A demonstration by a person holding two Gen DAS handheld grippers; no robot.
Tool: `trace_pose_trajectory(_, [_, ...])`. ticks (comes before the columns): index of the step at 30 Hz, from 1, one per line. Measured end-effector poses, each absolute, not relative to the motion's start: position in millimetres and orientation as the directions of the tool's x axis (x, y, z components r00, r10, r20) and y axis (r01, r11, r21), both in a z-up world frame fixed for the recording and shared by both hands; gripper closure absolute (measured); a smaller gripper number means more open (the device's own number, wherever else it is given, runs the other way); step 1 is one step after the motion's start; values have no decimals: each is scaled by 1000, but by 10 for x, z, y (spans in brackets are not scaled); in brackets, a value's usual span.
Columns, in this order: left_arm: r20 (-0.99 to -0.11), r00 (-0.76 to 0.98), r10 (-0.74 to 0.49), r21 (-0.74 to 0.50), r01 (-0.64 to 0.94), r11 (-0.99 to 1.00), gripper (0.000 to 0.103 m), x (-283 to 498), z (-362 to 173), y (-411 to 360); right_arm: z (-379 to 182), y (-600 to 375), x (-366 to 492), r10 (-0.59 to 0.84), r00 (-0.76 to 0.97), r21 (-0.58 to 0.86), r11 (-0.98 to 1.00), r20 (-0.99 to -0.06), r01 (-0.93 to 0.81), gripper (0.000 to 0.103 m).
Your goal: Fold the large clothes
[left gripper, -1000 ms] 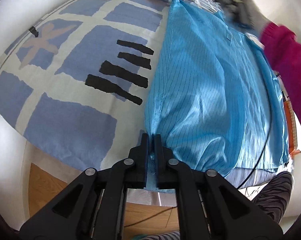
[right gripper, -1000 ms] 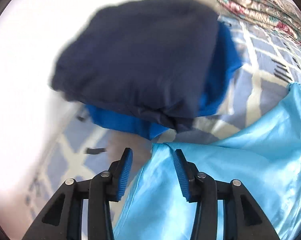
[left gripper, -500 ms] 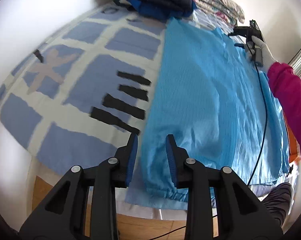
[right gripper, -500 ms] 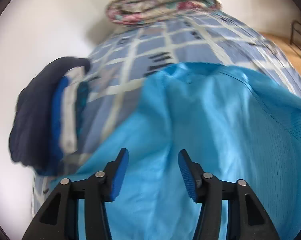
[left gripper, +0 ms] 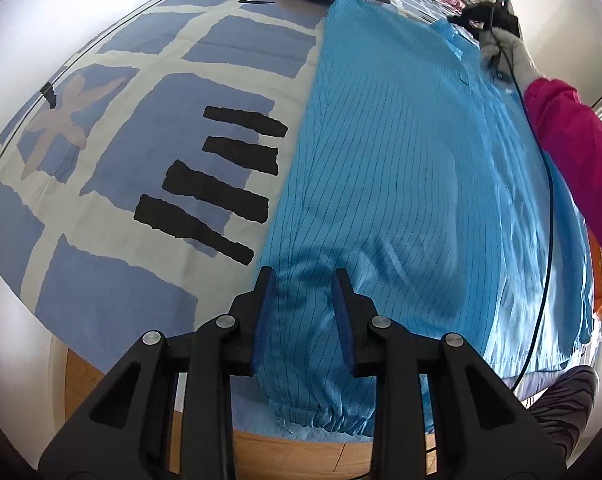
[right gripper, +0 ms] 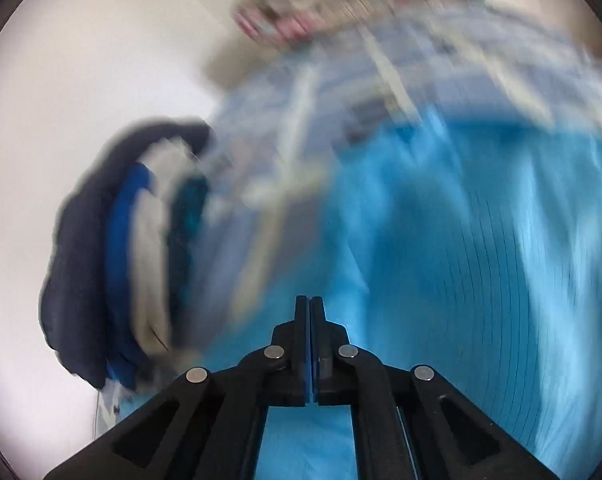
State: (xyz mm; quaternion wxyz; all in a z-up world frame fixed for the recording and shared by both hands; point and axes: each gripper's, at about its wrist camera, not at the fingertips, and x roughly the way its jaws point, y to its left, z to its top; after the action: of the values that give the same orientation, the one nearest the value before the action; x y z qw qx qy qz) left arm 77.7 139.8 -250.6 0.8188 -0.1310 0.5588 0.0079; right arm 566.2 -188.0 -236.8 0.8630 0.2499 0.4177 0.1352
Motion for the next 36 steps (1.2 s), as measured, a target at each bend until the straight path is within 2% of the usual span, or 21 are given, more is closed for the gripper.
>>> trace_pose_trajectory(2, [-918,377,-126,-196,-155,968,75,777,-2497,1381,-2418,-1843,5768,360,569,459,888,-739,34,103])
trace_pose_trajectory(3, [-917,377,-128,-198,-154,968,75,783,-2494,1384,-2424,-1795,5771,363,545,440,898,-756,13,101])
trace_pose_trajectory(4, [-916,379,-130,-201,-155,967,75,784,-2488,1388,-2411,-1771,5737,401,534,463,886,-744,-21,100])
trace_pose_trajectory(5, [-915,380,-134,-207,-157,966,75,785,-2481,1396,-2394,-1740,5691,458,512,499,864,-727,-65,93])
trace_pose_trajectory(6, [-913,382,-141,-216,-160,963,75,790,-2476,1402,-2373,-1661,5646,500,467,513,852,-730,-110,68])
trace_pose_trajectory(8, [-908,388,-160,-235,-154,960,75,797,-2455,1383,-2348,-1547,5573,498,418,492,861,-760,-131,42])
trace_pose_trajectory(11, [-903,391,-177,-241,-123,963,75,796,-2417,1306,-2408,-1347,5512,511,332,503,856,-793,-119,42])
trace_pose_trajectory(14, [-904,389,-175,-231,-102,967,75,786,-2405,1260,-2542,-1150,5523,423,285,425,903,-860,-60,42])
trace_pose_trajectory(17, [-903,390,-183,-242,-109,964,75,771,-2394,1295,-2612,-1054,5547,354,309,371,929,-883,-2,52])
trace_pose_trajectory(19, [-902,390,-186,-250,-120,961,75,762,-2391,1334,-2620,-968,5576,380,323,395,918,-867,-20,95])
trace_pose_trajectory(20, [-901,390,-189,-255,-124,959,74,758,-2388,1346,-2665,-935,5594,372,313,393,920,-874,3,103])
trace_pose_trajectory(23, [-899,395,-188,-257,-129,958,75,745,-2370,1369,-2636,-801,5624,322,395,338,941,-860,-31,103])
trace_pose_trajectory(27, [-898,398,-189,-263,-142,954,75,741,-2354,1436,-2632,-711,5645,325,413,330,942,-851,-60,103])
trace_pose_trajectory(29, [-895,404,-189,-270,-153,951,74,736,-2331,1482,-2591,-731,5581,359,414,359,930,-836,-80,94])
trace_pose_trajectory(31, [-891,417,-183,-277,-179,944,74,740,-2302,1560,-2494,-788,5472,399,417,394,913,-817,-102,73])
trace_pose_trajectory(32, [-887,422,-188,-289,-189,939,74,734,-2291,1601,-2430,-775,5390,396,416,381,916,-819,-121,69])
trace_pose_trajectory(33, [-881,429,-198,-305,-197,932,70,731,-2280,1648,-2370,-762,5334,401,407,377,915,-821,-143,69])
trace_pose_trajectory(35, [-875,435,-214,-328,-207,922,58,720,-2272,1718,-2251,-708,5196,436,373,394,900,-819,-187,67])
trace_pose_trajectory(36, [-872,436,-225,-342,-210,916,55,707,-2277,1747,-2174,-695,5096,454,361,407,891,-814,-202,63])
